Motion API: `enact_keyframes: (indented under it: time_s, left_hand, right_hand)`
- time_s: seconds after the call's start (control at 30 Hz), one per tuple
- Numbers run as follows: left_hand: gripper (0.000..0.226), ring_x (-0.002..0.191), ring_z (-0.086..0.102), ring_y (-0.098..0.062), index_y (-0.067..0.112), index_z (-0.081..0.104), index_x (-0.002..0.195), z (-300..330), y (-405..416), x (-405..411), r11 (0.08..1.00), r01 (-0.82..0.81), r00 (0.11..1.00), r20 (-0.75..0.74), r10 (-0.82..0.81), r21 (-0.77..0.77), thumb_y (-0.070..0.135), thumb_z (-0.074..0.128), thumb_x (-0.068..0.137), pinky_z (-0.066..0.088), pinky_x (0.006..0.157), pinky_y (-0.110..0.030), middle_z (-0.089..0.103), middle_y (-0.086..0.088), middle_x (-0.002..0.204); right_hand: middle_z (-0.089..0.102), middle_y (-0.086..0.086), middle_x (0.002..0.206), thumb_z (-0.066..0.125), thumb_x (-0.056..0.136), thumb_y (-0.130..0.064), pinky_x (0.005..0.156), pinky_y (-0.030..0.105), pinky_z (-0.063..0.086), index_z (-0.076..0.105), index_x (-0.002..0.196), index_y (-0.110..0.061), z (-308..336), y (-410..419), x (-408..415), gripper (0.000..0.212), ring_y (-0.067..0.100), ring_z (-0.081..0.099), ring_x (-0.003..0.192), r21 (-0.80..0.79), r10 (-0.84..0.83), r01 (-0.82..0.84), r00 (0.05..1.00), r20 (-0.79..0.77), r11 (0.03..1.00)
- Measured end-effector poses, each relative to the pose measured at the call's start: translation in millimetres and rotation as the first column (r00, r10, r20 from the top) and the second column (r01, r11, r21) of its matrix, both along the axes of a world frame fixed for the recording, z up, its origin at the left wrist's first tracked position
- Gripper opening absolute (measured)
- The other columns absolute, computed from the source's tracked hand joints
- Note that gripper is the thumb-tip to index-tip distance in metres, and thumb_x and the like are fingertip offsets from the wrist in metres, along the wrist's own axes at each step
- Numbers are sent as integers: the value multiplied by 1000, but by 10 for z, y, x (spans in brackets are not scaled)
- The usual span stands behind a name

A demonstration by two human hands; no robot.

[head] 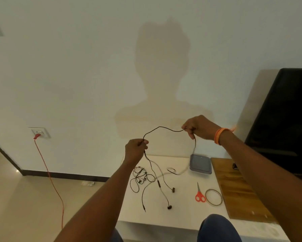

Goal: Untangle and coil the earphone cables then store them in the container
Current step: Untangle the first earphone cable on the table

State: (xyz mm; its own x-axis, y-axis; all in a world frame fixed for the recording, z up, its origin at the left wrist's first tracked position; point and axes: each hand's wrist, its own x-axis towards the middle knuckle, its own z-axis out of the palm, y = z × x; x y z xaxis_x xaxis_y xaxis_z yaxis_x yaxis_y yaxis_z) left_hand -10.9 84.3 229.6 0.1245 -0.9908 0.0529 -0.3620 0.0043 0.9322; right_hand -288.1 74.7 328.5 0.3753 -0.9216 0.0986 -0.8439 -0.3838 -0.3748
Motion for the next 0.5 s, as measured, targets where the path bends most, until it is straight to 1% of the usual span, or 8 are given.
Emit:
enact_keyframes:
  time_s: [0.07, 0.13, 0.17, 0.23, 0.3, 0.33, 0.43, 0.5]
  left_hand:
    - [19, 62, 60, -13, 14, 76, 90, 95, -10, 1, 997, 21, 997, 79, -15, -76, 17, 58, 94, 44, 59, -19, 68, -3, 67]
    - [19, 58, 56, -13, 10, 76, 90, 207, 3, -46, 987, 92, 988, 138, -73, -134, 17, 59, 94, 43, 62, -24, 64, -3, 64]
    - [19, 59, 56, -13, 9, 76, 90, 260, 17, -96, 977, 139, 977, 182, -110, -159, 18, 60, 95, 43, 64, -25, 64, -4, 66]
    - [19, 67, 58, -11, 10, 76, 92, 361, 47, -210, 952, 239, 949, 254, -187, -192, 21, 60, 95, 43, 68, -25, 67, -2, 71]
    - [18, 71, 60, -5, 13, 76, 94, 447, 53, -312, 927, 326, 922, 280, -268, -186, 18, 60, 95, 43, 68, -17, 68, 6, 73]
    - [17, 71, 60, -5, 12, 76, 92, 479, 36, -345, 918, 354, 910, 293, -294, -178, 13, 59, 93, 44, 67, -17, 69, 4, 74]
    - [14, 67, 63, -18, 5, 76, 80, 555, -23, -340, 912, 384, 880, 355, -316, -142, 4, 63, 82, 45, 63, -26, 72, -9, 74]
    - [9, 64, 64, -16, 9, 77, 73, 603, -24, -307, 907, 409, 853, 395, -342, -97, 9, 69, 77, 46, 63, -27, 72, -6, 68]
  right_hand:
    - [67, 17, 117, 45, 72, 23, 98, 23, 42, 69, 63, -7, -268, 19, -10, 39, 25, 58, 120, 14, -31, 33, 989, -142, 999]
    - [58, 15, 133, 43, 72, 20, 107, 34, 37, 72, 78, -11, -445, 59, 53, 43, 24, 48, 131, 99, -37, 54, 986, -160, 994]
    - [58, 14, 134, 45, 74, 17, 107, 34, 36, 72, 85, -14, -487, 77, 119, 42, 24, 47, 133, 114, -51, 62, 994, -97, 991]
    - [61, 7, 130, 55, 81, 5, 105, 29, 37, 68, 105, -15, -498, 140, 334, 34, 20, 50, 129, 61, -77, 66, 978, 193, 996]
    - [57, -2, 134, 63, 90, -12, 104, 20, 36, 56, 130, -18, -465, 209, 602, 42, 8, 49, 128, 52, -24, 1, 895, 446, 999]
    - [57, -4, 134, 64, 92, -18, 105, 19, 37, 50, 137, -19, -458, 230, 720, 48, 5, 49, 126, 49, 9, -39, 869, 494, 998]
    - [73, 3, 109, 63, 93, -16, 91, 24, 50, 63, 127, -18, -457, 247, 874, 35, 9, 66, 98, 11, 1, -8, 831, 557, 1000]
    - [76, 6, 86, 67, 89, -14, 75, 28, 56, 73, 112, -17, -427, 245, 817, 23, 15, 71, 81, 38, -28, 6, 783, 621, 999]
